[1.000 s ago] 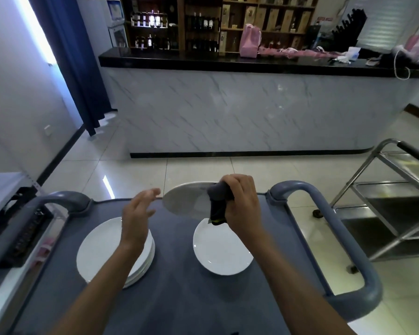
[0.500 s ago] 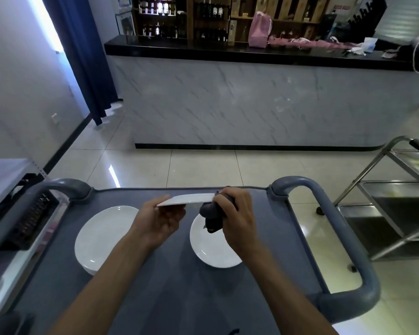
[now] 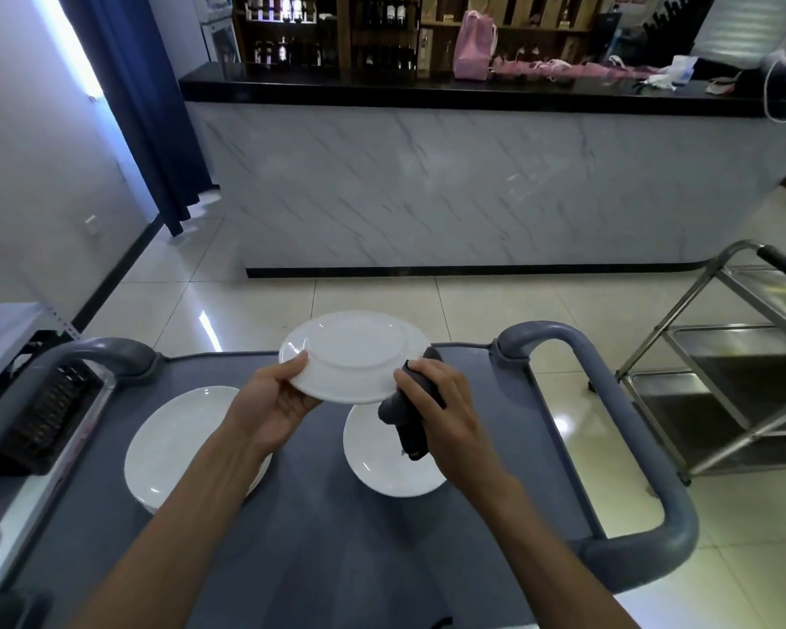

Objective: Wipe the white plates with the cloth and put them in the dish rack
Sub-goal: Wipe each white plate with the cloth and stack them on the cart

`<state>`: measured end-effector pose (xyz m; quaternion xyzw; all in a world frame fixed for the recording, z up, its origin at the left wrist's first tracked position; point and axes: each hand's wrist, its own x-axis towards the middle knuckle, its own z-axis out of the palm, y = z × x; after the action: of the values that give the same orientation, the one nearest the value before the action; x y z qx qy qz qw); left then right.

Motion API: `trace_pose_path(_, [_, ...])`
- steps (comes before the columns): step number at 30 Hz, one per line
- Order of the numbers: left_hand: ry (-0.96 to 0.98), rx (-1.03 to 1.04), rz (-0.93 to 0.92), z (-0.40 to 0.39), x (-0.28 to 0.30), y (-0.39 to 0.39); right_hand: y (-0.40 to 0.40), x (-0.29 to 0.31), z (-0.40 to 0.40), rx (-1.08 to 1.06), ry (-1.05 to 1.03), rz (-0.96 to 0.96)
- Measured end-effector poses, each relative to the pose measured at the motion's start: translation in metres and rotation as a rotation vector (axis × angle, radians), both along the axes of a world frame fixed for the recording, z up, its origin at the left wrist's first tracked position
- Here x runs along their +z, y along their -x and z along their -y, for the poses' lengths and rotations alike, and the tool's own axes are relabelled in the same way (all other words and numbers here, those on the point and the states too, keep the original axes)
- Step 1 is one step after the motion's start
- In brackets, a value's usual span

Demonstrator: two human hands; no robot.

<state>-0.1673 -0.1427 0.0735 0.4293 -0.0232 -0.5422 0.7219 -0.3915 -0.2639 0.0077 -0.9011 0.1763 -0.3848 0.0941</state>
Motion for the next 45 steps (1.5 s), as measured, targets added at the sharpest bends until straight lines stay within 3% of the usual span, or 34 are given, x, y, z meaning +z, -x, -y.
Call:
trace_pose_path(7, [0.065, -0.012, 0.152, 0.006, 0.003, 0.004, 0.001, 0.003, -0.007, -0.021, -0.111, 0.059])
trace_pose_path(20, [-0.027, -0.086, 0.618, 0.015, 0.003, 0.032, -0.026, 0.037, -0.012, -0.050, -0.384, 0.175])
trace_pose_path(25, [-0.031, -0.185, 0.738, 0.016, 0.005, 0.039, -0.040, 0.054, -0.008, -0.112, -0.425, 0.337])
trace_pose_path(29, [-0.023, -0.264, 0.751, 0.017, 0.003, 0.047, -0.056, 0.070, 0.000, -0.140, -0.350, 0.363])
trace_pose_path(37, [0.002, -0.204, 0.766, 0.015, 0.003, 0.044, -0.073, 0.070, -0.007, -0.064, -0.186, 0.167])
trace_pose_path(45, [0.056, -0.247, 0.745, 0.003, 0.004, 0.034, -0.079, 0.073, 0.000, -0.055, -0.148, 0.176])
